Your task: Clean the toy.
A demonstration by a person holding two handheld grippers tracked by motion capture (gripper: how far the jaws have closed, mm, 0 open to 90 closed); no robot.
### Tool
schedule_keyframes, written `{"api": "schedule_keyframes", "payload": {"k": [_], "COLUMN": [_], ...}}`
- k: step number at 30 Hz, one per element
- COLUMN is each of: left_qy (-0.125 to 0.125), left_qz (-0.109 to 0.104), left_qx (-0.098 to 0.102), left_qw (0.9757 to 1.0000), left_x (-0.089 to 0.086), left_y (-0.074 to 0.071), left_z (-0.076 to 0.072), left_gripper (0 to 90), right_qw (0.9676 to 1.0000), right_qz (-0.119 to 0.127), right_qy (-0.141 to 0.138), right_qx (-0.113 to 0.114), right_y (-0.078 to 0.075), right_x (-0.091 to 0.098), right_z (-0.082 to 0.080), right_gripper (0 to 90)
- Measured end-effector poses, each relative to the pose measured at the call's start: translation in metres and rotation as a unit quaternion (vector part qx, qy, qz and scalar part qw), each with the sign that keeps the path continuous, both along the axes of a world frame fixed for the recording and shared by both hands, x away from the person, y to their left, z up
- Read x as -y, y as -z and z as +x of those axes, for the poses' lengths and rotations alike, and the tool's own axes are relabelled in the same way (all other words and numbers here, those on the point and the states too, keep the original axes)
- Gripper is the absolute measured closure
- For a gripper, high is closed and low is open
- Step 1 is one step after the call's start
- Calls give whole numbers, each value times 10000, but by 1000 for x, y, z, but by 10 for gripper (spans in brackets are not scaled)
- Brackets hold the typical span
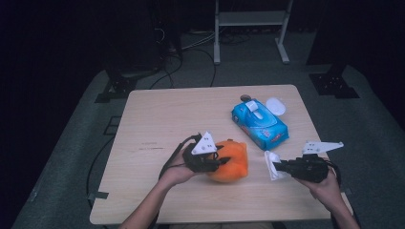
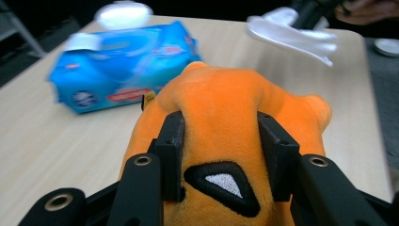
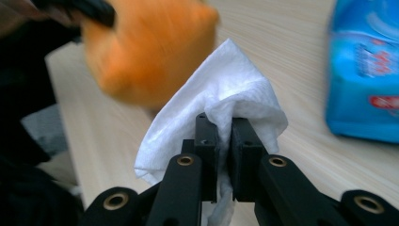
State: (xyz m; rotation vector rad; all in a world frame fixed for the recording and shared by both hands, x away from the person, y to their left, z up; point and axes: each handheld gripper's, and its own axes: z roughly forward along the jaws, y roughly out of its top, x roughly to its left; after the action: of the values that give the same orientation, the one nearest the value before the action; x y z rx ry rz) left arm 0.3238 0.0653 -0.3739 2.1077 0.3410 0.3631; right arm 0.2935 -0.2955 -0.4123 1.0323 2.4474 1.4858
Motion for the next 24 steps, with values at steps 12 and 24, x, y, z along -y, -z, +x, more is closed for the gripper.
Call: {"api": "schedule_keyframes", "payload": {"k": [12, 24], "left_qy": [-629, -965], "left_qz": [155, 204], "left_qx": [-59, -186], "left_qw": [9979, 9950], "left_x": [-29, -42], "left_y": [7, 22], "left_z": [30, 51], "left_gripper": [582, 565], "right_qw": [9913, 9934], "right_qz": [-1012, -672], "right_qy": [775, 899], "right_qx": [-333, -252], "right_y": [37, 38], "right_x": [26, 33], "right_z": [23, 21], "right_gripper": [687, 533]}}
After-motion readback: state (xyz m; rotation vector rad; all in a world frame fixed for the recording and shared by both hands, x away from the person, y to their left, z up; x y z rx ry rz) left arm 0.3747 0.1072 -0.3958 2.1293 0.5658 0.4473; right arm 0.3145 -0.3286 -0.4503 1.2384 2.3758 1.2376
